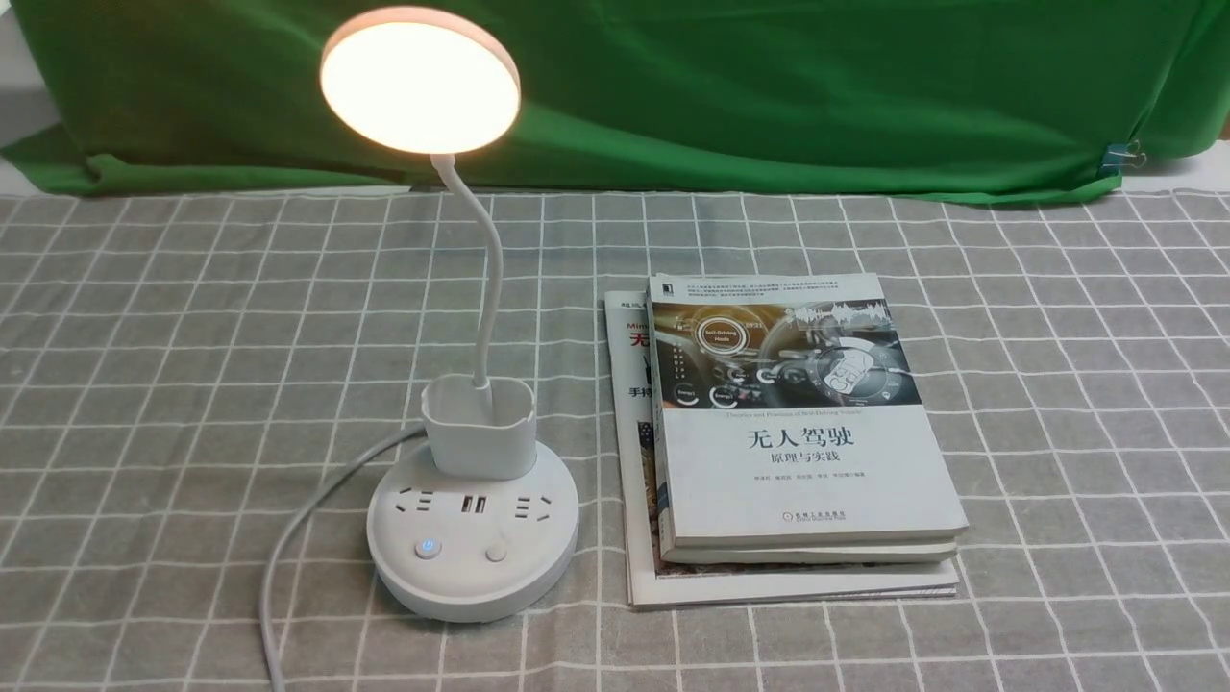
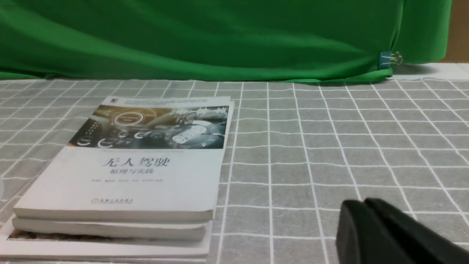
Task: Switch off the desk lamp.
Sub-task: Use the left arm to press the button switch on the lamp holder
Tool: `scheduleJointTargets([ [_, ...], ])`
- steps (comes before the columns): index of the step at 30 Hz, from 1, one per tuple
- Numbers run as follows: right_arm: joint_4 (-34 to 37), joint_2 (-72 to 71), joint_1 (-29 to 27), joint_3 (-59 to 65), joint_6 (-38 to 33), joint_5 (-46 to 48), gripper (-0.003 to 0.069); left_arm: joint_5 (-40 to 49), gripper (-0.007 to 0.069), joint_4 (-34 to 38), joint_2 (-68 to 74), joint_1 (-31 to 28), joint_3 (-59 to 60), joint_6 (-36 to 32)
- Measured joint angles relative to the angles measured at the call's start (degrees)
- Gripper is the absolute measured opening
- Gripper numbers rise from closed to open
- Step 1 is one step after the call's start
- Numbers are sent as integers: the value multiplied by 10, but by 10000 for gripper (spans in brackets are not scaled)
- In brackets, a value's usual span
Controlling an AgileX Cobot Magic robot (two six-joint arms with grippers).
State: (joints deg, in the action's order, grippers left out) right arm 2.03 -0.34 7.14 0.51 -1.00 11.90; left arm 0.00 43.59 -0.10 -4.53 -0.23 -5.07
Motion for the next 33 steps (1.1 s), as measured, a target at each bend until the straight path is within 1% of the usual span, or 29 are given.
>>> scheduleJointTargets([
  [1,0,0,0,0,0,0,36,6,1,0,1,0,-2,0],
  [2,0,0,0,0,0,0,36,40,1,-12,11,0,-25,0],
  [3,0,0,0,0,0,0,36,71,1,-38,33,0,-59,0],
  [4,0,0,0,0,0,0,36,83,1,-42,37,0,-65,0],
  [6,0,0,0,0,0,0,36,169,1,-111,108,0,-148,3],
  [7,0,0,0,0,0,0,36,177,1,-116,115,0,-155,3],
  [8,0,0,0,0,0,0,36,256,1,-164,183,0,-218,6],
  [9,0,0,0,0,0,0,36,265,1,-164,183,0,-218,6],
  [10,0,0,0,0,0,0,36,332,1,-202,241,0,-265,6],
  [12,0,0,0,0,0,0,36,414,1,-234,327,0,-326,3],
  [14,0,0,0,0,0,0,36,459,1,-247,377,2,-356,-1],
  [15,0,0,0,0,0,0,36,495,1,-264,444,18,-388,-5],
  [16,0,0,0,0,0,0,36,500,1,-272,464,31,-396,-5],
  [18,0,0,0,0,0,0,36,497,1,-304,525,77,-414,0],
  [20,0,0,0,0,0,0,36,492,1,-346,587,134,-430,24],
  [21,0,0,0,0,0,0,36,491,1,-354,598,140,-433,31],
  [22,0,0,0,0,0,0,36,490,1,-383,646,188,-449,61],
  [23,0,0,0,0,0,0,36,490,1,-385,651,193,-450,64],
  [24,0,0,0,0,0,0,36,490,1,-399,685,233,-464,91],
  [25,0,0,0,0,0,0,36,490,1,-399,690,238,-466,91],
  [26,0,0,0,0,0,0,36,486,1,-404,729,282,-485,118],
  [27,0,0,0,0,0,0,36,486,1,-404,733,287,-487,118],
  [28,0,0,0,0,0,0,36,484,1,-405,762,319,-503,134],
  [30,0,0,0,0,0,0,36,480,1,-408,801,354,-526,146],
  [33,0,0,0,0,0,0,36,471,1,-409,850,392,-557,154],
])
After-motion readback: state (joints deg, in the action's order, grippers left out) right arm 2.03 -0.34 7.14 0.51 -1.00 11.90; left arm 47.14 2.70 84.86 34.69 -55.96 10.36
